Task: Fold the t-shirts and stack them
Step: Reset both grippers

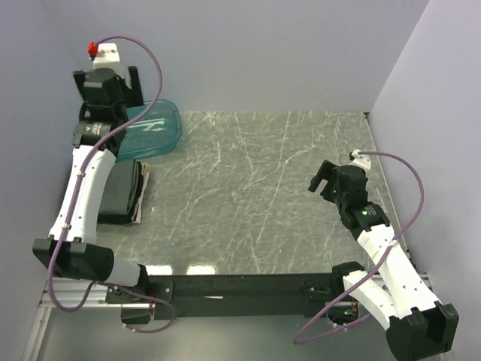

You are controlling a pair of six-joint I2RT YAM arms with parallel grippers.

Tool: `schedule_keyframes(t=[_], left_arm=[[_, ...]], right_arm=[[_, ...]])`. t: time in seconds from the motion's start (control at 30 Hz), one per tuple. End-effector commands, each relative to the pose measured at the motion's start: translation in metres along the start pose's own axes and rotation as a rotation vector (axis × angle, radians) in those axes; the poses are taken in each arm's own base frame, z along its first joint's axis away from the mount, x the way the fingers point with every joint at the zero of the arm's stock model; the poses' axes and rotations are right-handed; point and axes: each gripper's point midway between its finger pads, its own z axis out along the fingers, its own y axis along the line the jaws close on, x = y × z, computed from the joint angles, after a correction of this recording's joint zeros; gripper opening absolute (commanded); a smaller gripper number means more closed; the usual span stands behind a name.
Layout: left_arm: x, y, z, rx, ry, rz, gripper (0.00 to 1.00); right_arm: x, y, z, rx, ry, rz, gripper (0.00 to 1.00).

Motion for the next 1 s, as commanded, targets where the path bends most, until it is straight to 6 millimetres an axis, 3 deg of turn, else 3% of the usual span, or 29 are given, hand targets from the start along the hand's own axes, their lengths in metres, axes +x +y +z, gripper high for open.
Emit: schedule_keyframes(t=[0.0,0.03,0.07,0.13,0.17,0.2,0.23,0.33,0.47,0.67,0.8,0.97], left_arm=[[-0.002,-0.07,-0.031,0.226,0.004,-0.293,0.99],[-0.004,-0.094,-0.046,0.277,-0.023,-0.317,0.99],[0.024,-0.112,-0.05,0.3,0.016,-0.329,0.99],[0.025,-0.136,-0.076,0.37,-0.011,-0.423,0.99],[0.051,-0.154,-0.085,0.423,0.057,-0.464,0.99],[0.062,-0.163,-0.093,0.449,0.088,-0.486,1.0],[0.086,-0.177,-0.108,0.488,0.122,-0.495,1.0],[0.124,-0.189,-0.128,0.494,0.159,-0.55,0.99],[0.156,-0.204,-0.144,0.563,0.208,-0.58,0.99],[0.193,-0.202,-0.142,0.504,0.274,-0.556,0.99],[0.202,-0.197,-0.141,0.47,0.304,-0.533,1.0],[0.199,-0.187,-0.138,0.422,0.281,-0.544,0.99]], right_arm=[[-0.018,0.0,-0.005,0.002,-0.062,0.011,1.0],[-0.018,0.001,-0.006,-0.003,-0.065,0.01,1.0],[-0.021,0.004,-0.006,-0.017,-0.074,0.011,1.0],[-0.02,0.006,-0.005,-0.032,-0.08,0.006,1.0],[-0.021,0.006,-0.004,-0.033,-0.084,0.007,1.0],[-0.02,0.007,-0.003,-0.036,-0.078,0.006,1.0],[-0.02,0.009,-0.003,-0.042,-0.074,0.002,1.0],[-0.023,0.012,-0.004,-0.056,-0.075,0.002,1.0],[-0.026,0.011,-0.004,-0.057,-0.105,0.016,1.0],[-0.035,0.002,-0.014,-0.04,-0.179,0.033,1.0],[-0.039,0.003,-0.017,-0.053,-0.211,0.035,1.0],[-0.039,-0.001,-0.015,-0.025,-0.214,0.038,1.0]])
